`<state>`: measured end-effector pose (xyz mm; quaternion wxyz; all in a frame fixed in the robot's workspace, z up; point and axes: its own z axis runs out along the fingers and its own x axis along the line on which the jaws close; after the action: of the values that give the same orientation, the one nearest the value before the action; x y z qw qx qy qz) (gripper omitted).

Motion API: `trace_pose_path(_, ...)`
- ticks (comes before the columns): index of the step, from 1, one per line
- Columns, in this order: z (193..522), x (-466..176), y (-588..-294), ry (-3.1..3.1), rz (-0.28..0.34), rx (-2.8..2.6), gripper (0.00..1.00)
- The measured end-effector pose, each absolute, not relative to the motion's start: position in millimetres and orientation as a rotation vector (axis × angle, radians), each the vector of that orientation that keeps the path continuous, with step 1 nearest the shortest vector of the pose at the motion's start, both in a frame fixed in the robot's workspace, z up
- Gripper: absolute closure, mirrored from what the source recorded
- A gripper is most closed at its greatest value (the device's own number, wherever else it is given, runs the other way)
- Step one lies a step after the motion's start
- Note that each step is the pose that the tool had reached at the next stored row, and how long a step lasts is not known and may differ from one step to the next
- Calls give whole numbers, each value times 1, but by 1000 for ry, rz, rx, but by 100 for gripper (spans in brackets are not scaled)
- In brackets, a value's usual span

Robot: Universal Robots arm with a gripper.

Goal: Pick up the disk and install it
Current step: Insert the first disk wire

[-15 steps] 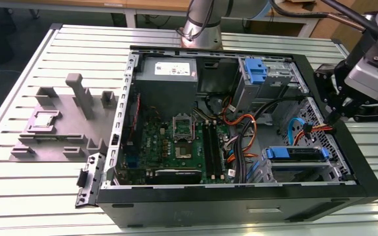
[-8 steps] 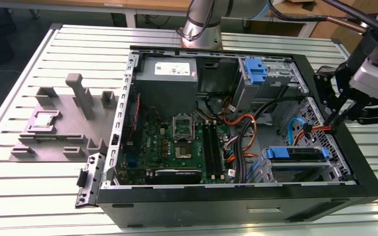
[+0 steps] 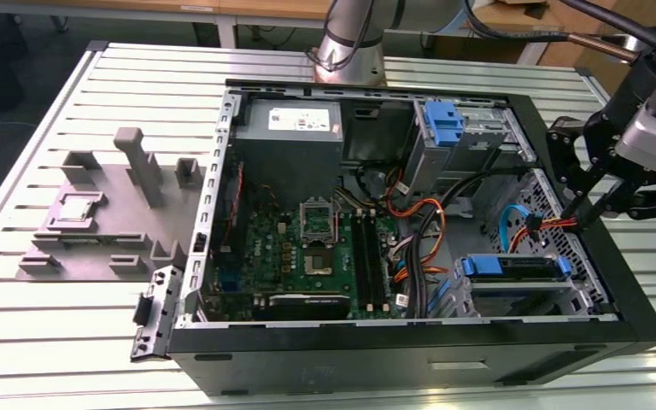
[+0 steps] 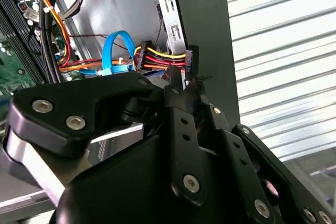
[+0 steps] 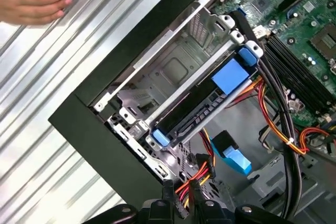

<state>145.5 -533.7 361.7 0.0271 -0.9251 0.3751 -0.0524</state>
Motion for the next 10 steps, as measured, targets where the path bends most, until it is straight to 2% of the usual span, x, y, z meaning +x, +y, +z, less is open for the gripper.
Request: trace_pose_path(10,360,148,-533,1088,-161,-2882,75)
